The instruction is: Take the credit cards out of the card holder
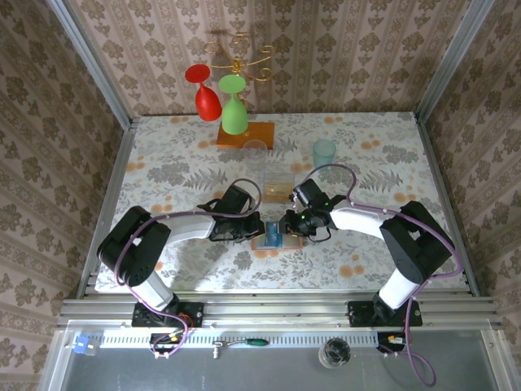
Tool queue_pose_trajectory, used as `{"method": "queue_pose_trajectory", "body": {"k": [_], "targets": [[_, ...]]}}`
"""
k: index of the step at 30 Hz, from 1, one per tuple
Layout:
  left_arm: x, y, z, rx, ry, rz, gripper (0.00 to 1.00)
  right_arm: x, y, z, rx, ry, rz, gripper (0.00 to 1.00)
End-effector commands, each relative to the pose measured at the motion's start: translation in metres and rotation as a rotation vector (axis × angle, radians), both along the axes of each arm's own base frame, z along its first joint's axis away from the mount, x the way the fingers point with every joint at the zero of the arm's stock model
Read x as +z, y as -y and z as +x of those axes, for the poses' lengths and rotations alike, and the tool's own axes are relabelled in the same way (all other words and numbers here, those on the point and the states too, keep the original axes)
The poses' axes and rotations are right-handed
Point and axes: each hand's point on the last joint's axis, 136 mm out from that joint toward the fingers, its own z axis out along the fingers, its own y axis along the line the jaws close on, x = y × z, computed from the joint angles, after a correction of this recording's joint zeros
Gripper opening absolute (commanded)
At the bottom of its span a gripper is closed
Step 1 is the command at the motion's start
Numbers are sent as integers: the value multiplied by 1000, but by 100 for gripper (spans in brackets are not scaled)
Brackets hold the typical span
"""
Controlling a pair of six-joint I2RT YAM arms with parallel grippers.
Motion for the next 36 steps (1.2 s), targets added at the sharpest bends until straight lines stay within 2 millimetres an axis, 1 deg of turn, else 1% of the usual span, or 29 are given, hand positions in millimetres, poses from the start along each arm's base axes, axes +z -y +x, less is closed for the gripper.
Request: {"method": "queue_pose_trajectory", "body": {"k": [1, 8, 16, 22, 30, 36], "targets": [[2, 2, 0, -18, 15, 8, 0, -6, -6, -3, -9, -38, 57, 25], [-1, 1, -1, -16, 10, 14, 0, -14, -7, -4, -21, -64, 76, 25], [-7, -2, -4, -11, 0, 26, 0, -18, -12, -5, -24, -90, 115, 25], [-10, -3, -6, -12, -9, 35, 0, -15, -17, -4, -25, -92, 151, 23], [-13, -5, -7, -11, -17, 44, 0, -7, -16, -2, -27, -76, 158, 18], [-12, -4, -7, -11, -16, 44, 0, -8, -15, -2, -30, -73, 152, 15]]}}
